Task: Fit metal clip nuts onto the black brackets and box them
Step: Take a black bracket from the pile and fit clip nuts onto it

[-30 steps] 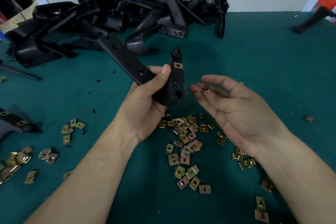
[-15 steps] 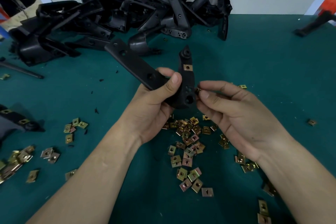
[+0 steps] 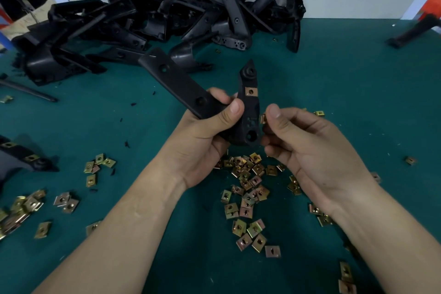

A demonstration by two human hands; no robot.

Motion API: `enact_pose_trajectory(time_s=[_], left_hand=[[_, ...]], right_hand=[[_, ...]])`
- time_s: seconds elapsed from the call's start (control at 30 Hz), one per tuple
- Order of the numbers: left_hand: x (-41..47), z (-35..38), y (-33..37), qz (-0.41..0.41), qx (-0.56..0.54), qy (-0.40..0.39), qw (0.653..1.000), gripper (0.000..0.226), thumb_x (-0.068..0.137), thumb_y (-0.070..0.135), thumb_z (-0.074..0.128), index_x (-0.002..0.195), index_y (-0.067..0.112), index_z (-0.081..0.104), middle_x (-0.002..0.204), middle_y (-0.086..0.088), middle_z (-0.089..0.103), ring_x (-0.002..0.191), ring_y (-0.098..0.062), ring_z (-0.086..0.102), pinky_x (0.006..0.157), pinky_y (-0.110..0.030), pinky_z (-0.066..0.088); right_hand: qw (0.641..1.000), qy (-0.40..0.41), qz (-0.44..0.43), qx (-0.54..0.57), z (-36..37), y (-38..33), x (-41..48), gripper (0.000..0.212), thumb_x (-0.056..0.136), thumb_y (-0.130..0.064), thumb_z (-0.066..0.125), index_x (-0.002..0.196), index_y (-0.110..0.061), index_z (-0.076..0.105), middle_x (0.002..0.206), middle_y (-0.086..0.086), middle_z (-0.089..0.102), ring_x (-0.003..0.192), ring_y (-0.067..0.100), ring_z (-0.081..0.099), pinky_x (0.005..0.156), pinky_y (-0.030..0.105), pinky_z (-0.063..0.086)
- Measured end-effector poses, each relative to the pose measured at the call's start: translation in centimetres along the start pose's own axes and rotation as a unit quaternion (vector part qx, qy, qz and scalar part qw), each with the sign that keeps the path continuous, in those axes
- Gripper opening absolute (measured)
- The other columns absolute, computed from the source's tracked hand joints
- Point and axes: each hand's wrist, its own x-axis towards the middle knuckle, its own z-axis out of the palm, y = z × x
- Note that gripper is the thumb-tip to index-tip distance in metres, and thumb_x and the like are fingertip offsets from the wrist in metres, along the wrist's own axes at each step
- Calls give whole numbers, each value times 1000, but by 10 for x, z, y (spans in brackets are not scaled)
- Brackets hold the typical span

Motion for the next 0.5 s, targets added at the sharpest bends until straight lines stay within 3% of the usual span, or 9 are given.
enact_pose_trajectory(time_s=[0.17, 0.5], left_hand=[[1, -1, 1, 17, -7, -19, 1000, 32, 74, 21, 76, 80, 19, 45, 89, 2, 69, 83, -13, 69, 74, -28, 57], [0, 0, 0, 18, -7, -13, 1000, 32, 72, 18, 75, 78, 19, 44, 94, -4, 63, 90, -20, 66, 80, -31, 59]], right_hand=[[1000, 2, -16, 7, 5, 5, -2, 23, 75, -36, 74, 76, -13, 74, 80, 6, 71, 69, 13, 67, 62, 20, 54], [999, 10, -30, 27, 7, 6, -3, 24, 81, -36, 71, 76, -12, 73, 76, 4, 70, 68, 14, 68, 61, 21, 55]])
